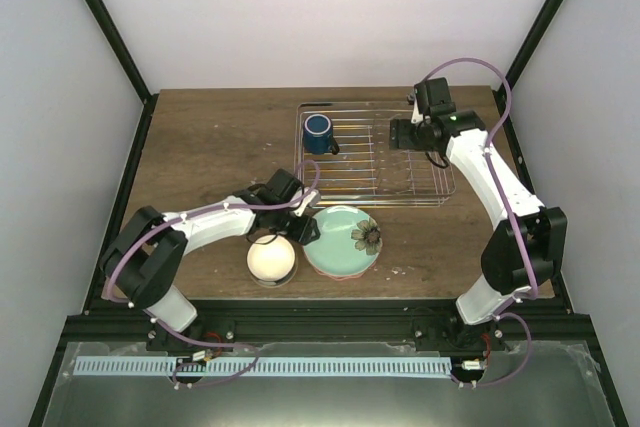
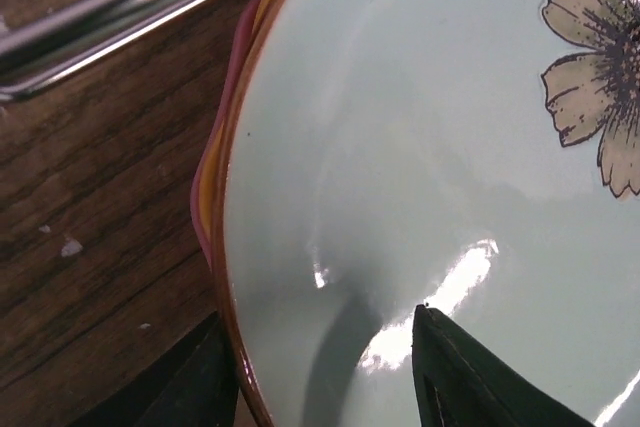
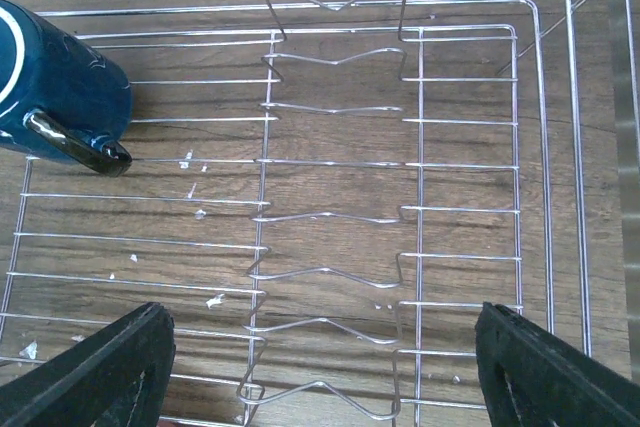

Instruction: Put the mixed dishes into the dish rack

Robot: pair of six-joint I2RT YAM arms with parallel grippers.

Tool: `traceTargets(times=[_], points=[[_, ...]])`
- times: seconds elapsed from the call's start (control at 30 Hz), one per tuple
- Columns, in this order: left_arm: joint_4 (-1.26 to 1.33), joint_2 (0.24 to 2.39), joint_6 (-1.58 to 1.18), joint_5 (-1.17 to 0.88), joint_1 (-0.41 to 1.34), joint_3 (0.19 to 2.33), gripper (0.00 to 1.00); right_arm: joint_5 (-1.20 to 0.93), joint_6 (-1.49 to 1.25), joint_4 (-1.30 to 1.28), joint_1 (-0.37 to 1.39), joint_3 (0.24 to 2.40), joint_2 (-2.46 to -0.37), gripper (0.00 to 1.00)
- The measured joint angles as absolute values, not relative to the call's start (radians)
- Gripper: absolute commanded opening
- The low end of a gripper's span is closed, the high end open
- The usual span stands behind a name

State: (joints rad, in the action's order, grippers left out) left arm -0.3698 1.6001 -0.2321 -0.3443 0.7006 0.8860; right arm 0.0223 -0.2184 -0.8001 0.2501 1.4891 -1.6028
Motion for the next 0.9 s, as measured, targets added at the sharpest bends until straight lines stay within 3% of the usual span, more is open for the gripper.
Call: traceTargets(times=[0.13,0.57,0.9], points=[[-0.369,1.602,-0.234,-0.332,0.696,0.881,0.29,0.023,-0.218,-0.798,0.250,1.478,-1.601,0.83],[-0.412,1.578,-0.243,-0.311,0.695,0.900,0.00,0.023,-0.218,-0.796,0.250,1.455,-1.596,0.84],[-0.470,1.532,-0.256,-0.324,0.696,0.916,0.00,0.006,-0.203,-0.783,0.250,1.403,-1.567,0.84]])
